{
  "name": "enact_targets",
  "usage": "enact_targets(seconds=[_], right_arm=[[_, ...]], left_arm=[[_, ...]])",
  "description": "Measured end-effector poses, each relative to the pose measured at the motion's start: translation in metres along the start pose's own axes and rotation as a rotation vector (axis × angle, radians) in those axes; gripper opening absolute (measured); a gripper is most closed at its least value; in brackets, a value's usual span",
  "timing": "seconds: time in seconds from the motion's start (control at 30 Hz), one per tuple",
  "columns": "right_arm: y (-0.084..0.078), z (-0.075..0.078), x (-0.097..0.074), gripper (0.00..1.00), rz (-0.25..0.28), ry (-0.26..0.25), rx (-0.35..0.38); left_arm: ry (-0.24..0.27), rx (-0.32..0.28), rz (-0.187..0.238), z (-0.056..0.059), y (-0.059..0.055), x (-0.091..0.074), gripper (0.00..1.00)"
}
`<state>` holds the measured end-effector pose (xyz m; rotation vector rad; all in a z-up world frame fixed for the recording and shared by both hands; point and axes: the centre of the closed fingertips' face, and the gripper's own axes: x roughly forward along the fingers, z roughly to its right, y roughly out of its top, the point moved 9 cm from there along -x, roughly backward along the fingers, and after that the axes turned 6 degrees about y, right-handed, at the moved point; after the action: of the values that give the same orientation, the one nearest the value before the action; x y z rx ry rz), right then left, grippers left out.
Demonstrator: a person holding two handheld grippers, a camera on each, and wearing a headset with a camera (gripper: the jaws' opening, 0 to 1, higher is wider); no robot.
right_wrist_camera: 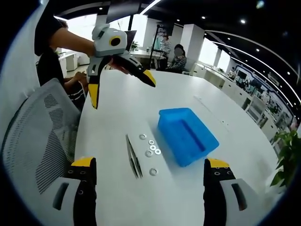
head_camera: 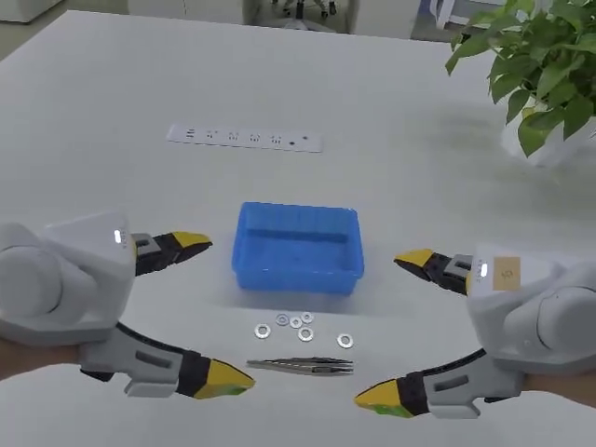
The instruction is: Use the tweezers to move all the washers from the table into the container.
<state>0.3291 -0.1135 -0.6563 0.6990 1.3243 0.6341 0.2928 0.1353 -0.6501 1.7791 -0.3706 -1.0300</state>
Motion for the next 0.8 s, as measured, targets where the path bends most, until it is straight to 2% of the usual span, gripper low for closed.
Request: enact_targets(seconds=[0.37,0.47,0.8], right_arm=[[-0.0006,0.0006,-0.0040,0.95,0.004,-0.011,0.014],[0.0001,0.0004,-0.0047,0.93,0.004,-0.022,-0.003],[-0.0029,0.0034,-0.0035,0.92,0.001,-0.025,0.012]], left_arm=[[0.012,0.008,0.008,0.0003,0.0000,-0.0017,0.99],[0.012,0.001,0.012,0.0010,0.0004,-0.0017,0.99],[-0.003,-0.008,-0.007,0.0031,-0.0051,-0.0008,0.99]])
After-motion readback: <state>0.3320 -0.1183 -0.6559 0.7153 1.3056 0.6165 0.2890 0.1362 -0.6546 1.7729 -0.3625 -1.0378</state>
